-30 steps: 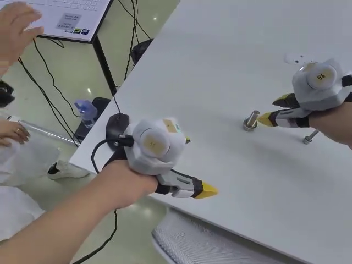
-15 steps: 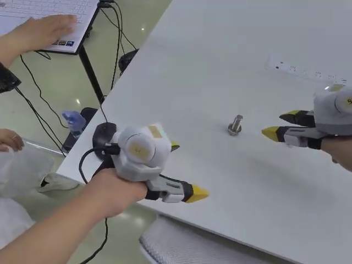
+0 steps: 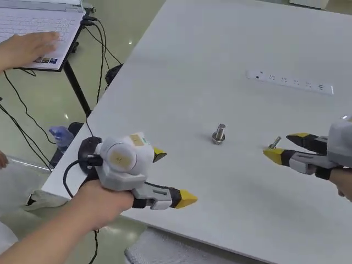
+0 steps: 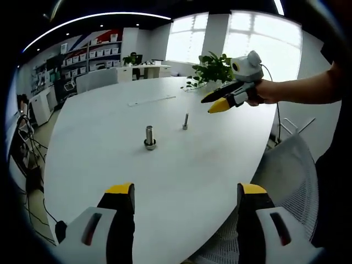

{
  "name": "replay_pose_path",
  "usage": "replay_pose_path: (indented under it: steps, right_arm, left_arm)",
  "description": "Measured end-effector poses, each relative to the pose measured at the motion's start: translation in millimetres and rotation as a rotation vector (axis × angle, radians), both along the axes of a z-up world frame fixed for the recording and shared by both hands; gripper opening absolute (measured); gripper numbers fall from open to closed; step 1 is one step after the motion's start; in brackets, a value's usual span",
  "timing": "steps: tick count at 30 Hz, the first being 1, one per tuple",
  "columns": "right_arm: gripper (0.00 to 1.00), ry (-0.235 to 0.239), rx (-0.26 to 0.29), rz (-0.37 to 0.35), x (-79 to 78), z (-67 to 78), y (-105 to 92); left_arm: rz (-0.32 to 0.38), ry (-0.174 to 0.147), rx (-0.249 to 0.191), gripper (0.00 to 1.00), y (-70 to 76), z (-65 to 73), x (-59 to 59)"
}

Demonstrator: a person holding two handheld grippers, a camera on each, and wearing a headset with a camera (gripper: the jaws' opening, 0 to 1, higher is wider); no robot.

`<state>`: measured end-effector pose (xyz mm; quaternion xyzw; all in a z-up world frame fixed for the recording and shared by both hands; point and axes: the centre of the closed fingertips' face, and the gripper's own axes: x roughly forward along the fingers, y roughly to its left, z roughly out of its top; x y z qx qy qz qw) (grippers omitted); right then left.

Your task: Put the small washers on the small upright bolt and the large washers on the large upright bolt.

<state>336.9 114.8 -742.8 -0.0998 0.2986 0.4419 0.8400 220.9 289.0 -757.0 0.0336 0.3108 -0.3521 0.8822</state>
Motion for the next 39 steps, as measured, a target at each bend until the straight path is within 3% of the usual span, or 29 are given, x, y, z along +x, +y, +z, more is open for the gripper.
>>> replay_pose_path:
  steps: [10,14,18,21,24,27,36,39]
  right_arm:
    - [0.61,0.001,0.041,-0.025,-27.7,-2.4,-24.9]
    - [0.65,0.010,0.023,-0.022,-38.4,-8.8,-37.4]
    - [0.67,0.016,0.039,-0.030,-46.5,-11.0,-47.2]
    - [0.71,0.014,0.044,-0.030,-52.1,-13.9,-50.9]
    - [0.79,0.002,0.014,-0.004,-62.0,-21.1,-54.2]
    - [0.80,0.001,0.006,0.009,-66.7,-28.3,-57.4]
    - [0.83,0.015,0.035,-0.010,-78.0,-35.2,-63.5]
    - [0.87,0.017,0.074,-0.027,-78.6,-31.5,-62.0]
  left_arm:
    - [0.033,-0.003,-0.024,0.76,-2.2,4.1,-1.2]
    - [0.046,0.000,-0.033,0.76,-3.0,3.8,-1.7]
    - [0.055,0.000,-0.037,0.76,-4.8,2.9,-2.5]
    - [0.058,0.005,-0.033,0.76,-5.7,1.2,-4.6]
    - [0.069,0.008,-0.049,0.76,-6.9,0.2,-5.5]
    - [0.084,0.014,-0.067,0.76,-7.2,-0.9,-5.3]
    - [0.096,0.007,-0.062,0.76,-6.3,-1.8,-6.0]
    - [0.099,0.008,-0.072,0.77,-7.2,-1.7,-7.0]
